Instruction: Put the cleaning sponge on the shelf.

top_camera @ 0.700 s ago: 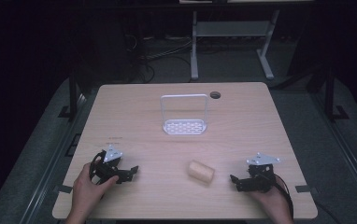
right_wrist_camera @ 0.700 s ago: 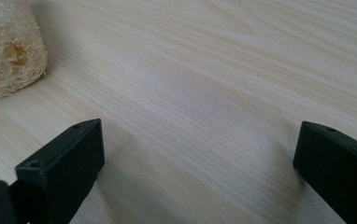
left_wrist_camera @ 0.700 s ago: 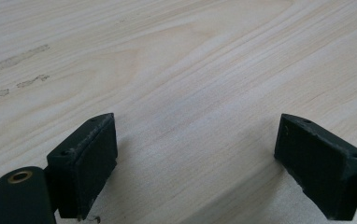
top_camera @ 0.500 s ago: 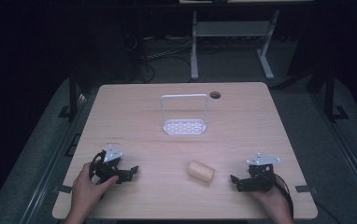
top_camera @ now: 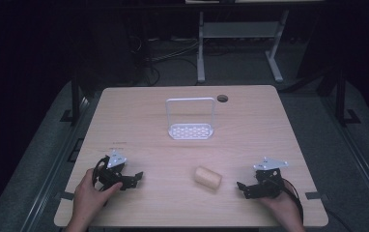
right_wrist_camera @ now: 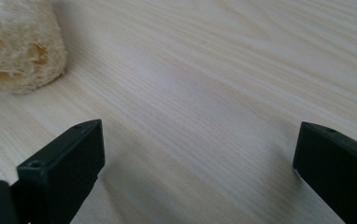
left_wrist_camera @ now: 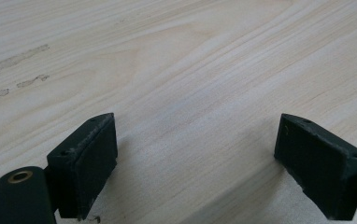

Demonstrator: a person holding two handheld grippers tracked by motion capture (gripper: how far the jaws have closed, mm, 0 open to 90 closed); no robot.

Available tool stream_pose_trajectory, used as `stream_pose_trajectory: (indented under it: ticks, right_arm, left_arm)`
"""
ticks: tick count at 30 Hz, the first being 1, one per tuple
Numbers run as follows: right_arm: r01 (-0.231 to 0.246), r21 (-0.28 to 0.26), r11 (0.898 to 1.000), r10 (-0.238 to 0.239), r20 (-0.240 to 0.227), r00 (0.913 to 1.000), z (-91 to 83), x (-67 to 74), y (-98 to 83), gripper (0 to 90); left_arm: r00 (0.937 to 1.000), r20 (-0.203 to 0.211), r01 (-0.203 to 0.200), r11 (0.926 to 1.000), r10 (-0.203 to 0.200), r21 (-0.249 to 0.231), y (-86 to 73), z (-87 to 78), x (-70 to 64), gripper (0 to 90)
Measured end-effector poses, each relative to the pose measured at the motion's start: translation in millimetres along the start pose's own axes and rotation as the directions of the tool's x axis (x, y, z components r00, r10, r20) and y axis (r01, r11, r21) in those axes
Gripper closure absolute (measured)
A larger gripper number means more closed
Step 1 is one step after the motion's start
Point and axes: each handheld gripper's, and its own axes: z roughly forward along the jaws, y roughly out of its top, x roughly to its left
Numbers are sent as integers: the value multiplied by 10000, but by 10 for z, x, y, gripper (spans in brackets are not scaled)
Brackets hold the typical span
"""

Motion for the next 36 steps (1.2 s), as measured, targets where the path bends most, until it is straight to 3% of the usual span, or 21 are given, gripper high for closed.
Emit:
stream_pose_trajectory:
  ticks: [9, 36]
  right_arm:
    - [169, -292, 9994, -180, -380, 9991, -7, 30, 75, 19]
    - [437, -545, 9976, -481, -833, 9954, 71, 21, 445, 19]
  left_arm:
    - [10000, 0, -1, 10000, 1, 0, 0, 0, 0, 127]
    - [10000, -1, -4, 10000, 4, -1, 0, 0, 0, 127]
